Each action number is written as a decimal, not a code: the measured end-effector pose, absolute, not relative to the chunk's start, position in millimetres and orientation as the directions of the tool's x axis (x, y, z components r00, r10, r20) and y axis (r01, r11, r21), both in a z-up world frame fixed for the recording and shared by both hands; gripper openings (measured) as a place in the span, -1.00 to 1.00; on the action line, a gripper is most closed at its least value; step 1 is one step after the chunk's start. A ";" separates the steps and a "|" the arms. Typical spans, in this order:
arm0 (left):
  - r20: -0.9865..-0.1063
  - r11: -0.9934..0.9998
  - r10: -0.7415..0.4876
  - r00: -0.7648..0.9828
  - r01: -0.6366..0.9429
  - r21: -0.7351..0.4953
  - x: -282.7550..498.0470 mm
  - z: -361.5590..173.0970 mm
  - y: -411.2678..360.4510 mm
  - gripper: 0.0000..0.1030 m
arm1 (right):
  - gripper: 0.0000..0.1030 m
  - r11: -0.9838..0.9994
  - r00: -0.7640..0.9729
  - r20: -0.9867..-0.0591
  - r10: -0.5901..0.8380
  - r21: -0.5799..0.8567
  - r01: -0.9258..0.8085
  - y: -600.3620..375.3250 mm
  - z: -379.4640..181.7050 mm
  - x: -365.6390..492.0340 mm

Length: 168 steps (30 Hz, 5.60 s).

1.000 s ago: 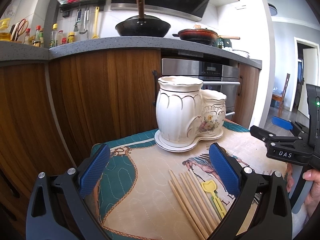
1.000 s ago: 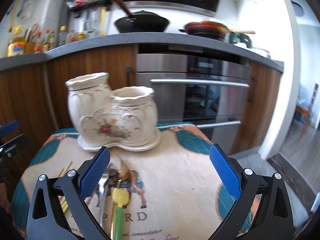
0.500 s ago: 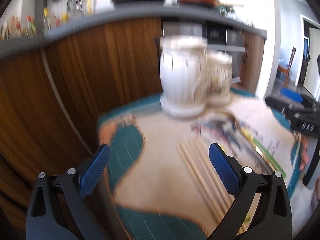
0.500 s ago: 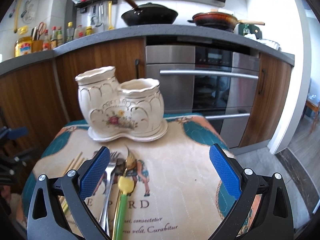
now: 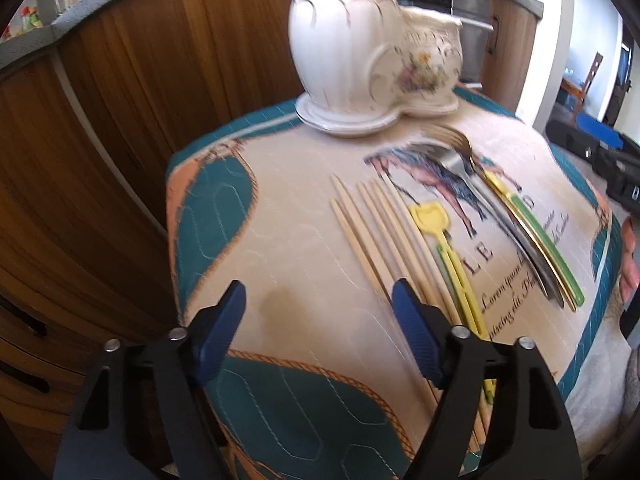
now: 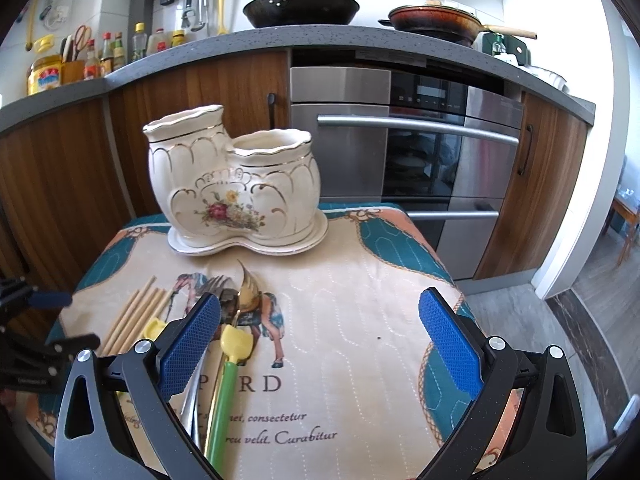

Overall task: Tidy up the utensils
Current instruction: 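Grasp one wooden chopstick with the left tool while the right tool grasps the green-handled spatula, then lower chopstick into the larger cup with left while right drops spatula into smaller cup, then open both tools and withdraw them from the holder back over the mat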

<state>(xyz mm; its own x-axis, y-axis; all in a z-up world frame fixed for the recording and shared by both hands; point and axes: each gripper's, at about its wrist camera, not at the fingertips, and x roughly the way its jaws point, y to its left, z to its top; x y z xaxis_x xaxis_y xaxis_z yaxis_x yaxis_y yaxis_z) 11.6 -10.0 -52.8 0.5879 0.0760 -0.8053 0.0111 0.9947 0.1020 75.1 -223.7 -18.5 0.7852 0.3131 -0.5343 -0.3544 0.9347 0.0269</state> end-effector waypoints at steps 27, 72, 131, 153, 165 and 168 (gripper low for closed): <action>-0.739 0.996 -0.077 0.670 0.026 -0.080 26.7 -41.7 7.2 -0.91 | 0.46 0.881 0.675 -0.656 0.336 -0.035 -0.473 -209.9 -33.5 60.3; -0.261 0.960 -0.263 0.929 0.224 -0.170 45.0 96.7 14.6 -0.91 | -0.79 0.817 0.757 -0.307 0.577 0.237 -0.526 -184.7 78.2 139.8; -0.383 0.993 -0.111 0.917 0.084 -0.086 119.1 73.1 8.6 -0.79 | -0.66 0.851 0.728 -0.442 0.524 0.251 -0.461 -177.5 30.4 204.3; -0.322 0.997 -0.003 0.947 -0.024 -0.079 80.7 74.8 27.5 0.85 | 0.77 0.872 0.803 -0.350 0.482 0.286 -0.398 -211.6 40.3 160.5; -0.386 0.998 0.031 0.922 -0.051 -0.042 45.5 43.6 24.6 0.89 | 0.88 0.904 0.842 -0.332 0.426 0.192 -0.382 -221.0 22.5 105.1; -0.428 0.999 0.024 0.903 -0.042 -0.033 38.7 29.6 22.0 0.89 | 0.88 0.910 0.841 -0.347 0.414 0.178 -0.375 -223.0 9.6 97.2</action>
